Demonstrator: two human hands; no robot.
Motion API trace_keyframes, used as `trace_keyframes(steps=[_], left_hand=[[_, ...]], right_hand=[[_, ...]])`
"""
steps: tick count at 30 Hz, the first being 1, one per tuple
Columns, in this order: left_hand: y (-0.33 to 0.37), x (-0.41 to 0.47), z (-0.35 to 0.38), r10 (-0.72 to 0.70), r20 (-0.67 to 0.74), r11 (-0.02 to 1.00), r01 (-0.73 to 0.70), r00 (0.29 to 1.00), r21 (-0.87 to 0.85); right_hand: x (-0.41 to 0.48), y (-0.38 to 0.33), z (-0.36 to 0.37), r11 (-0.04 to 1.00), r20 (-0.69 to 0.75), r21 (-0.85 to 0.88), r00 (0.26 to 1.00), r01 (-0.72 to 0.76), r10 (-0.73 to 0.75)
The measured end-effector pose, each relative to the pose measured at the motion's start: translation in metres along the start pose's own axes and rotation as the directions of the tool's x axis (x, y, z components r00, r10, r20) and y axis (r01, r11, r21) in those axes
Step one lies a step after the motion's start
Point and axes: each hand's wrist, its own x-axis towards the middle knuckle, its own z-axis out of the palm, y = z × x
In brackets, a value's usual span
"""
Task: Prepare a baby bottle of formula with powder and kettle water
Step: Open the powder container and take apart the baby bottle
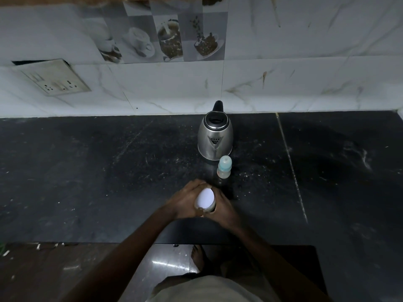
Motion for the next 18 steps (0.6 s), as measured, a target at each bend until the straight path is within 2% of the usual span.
trace_keyframes(steps=[5, 13, 18], left_hand=[[-0.001, -0.005, 0.004, 0.043, 0.012, 0.999, -0.043, 0.999, -0.005], [0.006, 0.006, -0.005, 0.082, 0.09, 0.996, -0.084, 0.993, 0.014], [0.003, 0.004, -0.006, 0.13, 0.047, 0.991, -0.131, 0.99, 0.04]], right_hand=[[-0.011, 0.0, 0.007, 0.999, -0.046, -0.004, 0.998, -0.038, 0.038], [-0.014, 0.003, 0.019, 0.991, -0.154, 0.084, 0.981, -0.109, 0.121], [-0.014, 0.003, 0.023, 0.992, -0.176, 0.076, 0.978, -0.102, 0.114]])
